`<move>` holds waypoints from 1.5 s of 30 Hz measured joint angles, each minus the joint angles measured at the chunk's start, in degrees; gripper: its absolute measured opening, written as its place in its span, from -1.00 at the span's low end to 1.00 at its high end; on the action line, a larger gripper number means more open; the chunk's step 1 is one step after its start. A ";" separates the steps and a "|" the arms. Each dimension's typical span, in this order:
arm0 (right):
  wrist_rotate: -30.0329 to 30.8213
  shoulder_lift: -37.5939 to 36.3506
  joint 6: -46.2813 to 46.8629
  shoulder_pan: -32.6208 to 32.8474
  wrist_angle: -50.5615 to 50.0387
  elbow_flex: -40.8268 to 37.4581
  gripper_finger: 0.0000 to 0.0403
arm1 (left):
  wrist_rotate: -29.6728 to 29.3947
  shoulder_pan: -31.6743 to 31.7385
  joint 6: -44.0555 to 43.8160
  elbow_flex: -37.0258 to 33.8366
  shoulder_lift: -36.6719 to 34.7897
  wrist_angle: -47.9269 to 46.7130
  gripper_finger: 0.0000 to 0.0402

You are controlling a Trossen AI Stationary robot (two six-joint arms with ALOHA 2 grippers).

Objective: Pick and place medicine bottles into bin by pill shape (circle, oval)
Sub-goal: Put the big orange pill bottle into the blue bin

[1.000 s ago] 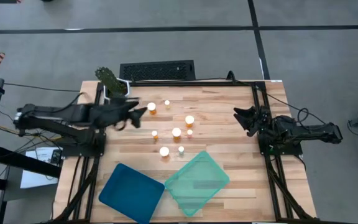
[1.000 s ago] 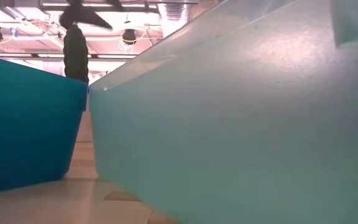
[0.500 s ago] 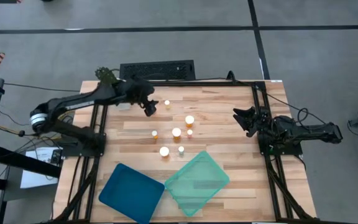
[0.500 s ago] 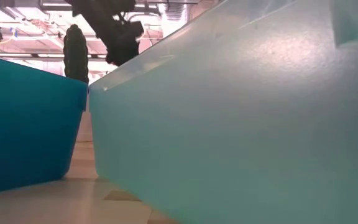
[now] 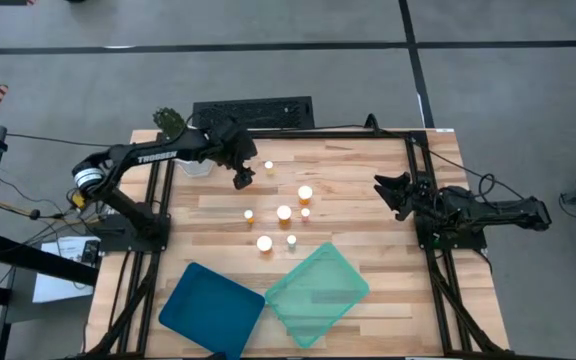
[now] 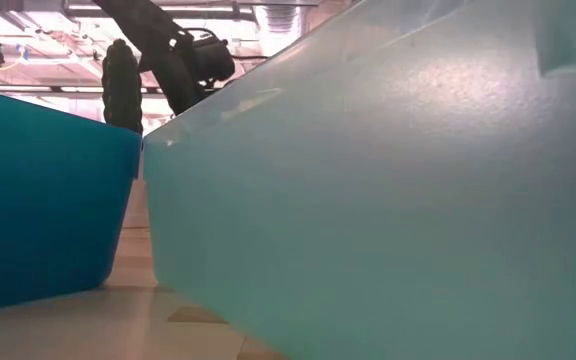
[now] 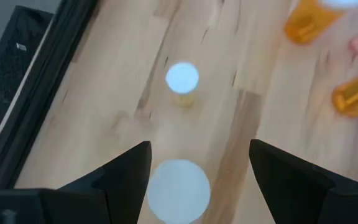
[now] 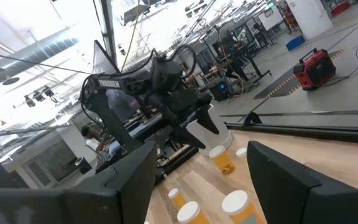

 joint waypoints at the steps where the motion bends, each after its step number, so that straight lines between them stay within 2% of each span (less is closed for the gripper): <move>1: -0.02 0.00 0.02 0.00 0.00 0.00 0.29 | -0.20 0.08 0.57 0.00 0.52 -0.02 0.32; 14: -0.02 0.00 0.92 0.00 -0.10 0.00 0.29 | -2.23 1.56 3.45 -1.05 2.72 -2.18 0.32; 21: -0.02 0.00 0.94 -0.02 -1.53 0.02 0.29 | -2.23 1.64 3.51 -4.26 2.68 -1.48 0.32; 30: -0.02 0.00 0.94 -0.04 -1.53 0.00 0.29 | -3.45 1.49 4.25 -4.39 2.68 1.32 0.32; 34: -0.02 0.00 0.95 -0.04 -1.53 0.00 0.29 | -3.69 1.49 5.78 -4.39 2.68 0.87 0.23; 40: -0.02 0.00 0.95 -0.04 -1.55 0.00 0.29 | -3.58 1.49 6.26 -4.37 2.64 0.17 -0.02; 45: -0.02 0.00 0.94 -0.04 -1.60 0.00 0.29 | -3.85 1.46 5.95 -4.33 2.62 0.10 -0.04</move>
